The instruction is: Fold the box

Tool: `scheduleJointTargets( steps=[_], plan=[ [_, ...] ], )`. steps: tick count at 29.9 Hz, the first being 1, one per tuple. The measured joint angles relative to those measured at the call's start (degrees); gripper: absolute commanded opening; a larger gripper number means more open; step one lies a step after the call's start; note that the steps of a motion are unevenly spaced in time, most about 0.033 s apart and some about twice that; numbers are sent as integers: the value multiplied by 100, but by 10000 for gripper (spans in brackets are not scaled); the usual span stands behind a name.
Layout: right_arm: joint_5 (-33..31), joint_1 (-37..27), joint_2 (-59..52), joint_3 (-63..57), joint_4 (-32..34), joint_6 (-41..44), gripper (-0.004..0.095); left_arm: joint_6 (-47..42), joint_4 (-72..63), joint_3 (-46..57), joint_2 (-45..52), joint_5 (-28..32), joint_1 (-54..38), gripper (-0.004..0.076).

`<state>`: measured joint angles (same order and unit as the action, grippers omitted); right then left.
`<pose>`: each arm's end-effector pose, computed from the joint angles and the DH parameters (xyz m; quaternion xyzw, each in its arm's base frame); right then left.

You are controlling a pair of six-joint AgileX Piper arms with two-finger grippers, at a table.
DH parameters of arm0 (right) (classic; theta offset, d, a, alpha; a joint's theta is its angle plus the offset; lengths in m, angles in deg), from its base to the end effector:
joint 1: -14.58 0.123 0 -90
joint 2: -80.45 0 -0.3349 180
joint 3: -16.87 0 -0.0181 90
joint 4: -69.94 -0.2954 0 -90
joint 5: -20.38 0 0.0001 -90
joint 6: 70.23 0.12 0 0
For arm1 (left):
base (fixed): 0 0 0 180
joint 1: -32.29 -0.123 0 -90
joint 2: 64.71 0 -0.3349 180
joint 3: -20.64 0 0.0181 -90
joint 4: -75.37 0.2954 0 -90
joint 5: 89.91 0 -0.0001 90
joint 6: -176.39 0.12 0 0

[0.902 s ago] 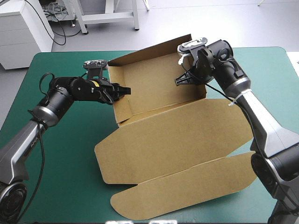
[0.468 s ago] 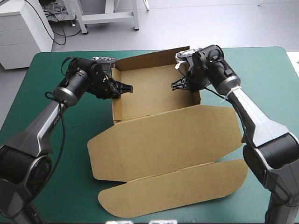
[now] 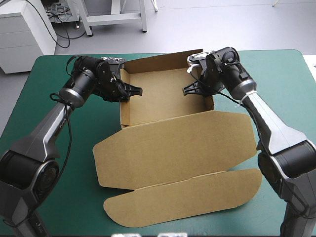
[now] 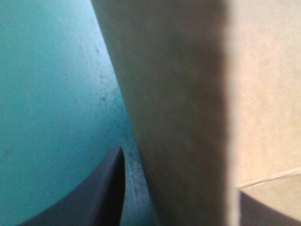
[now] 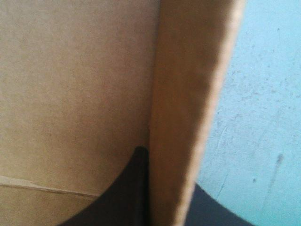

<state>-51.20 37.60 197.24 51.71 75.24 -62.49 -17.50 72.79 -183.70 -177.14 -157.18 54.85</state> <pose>0.4590 0.1836 0.3743 -0.1334 0.9632 0.0163 0.2327 0.4343 -0.1858 0.3515 0.0698 0.9742 -0.0877 0.1957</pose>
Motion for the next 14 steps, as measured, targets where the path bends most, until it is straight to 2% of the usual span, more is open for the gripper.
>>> scheduleJointTargets(
  steps=[9,14],
  plan=[
    [0,-33,-6,0,159,-61,-18,554,-617,-5,-11,233,-41,25],
    [0,-33,-10,0,174,-61,-18,603,-641,-5,-39,248,-48,-9]
  ],
)
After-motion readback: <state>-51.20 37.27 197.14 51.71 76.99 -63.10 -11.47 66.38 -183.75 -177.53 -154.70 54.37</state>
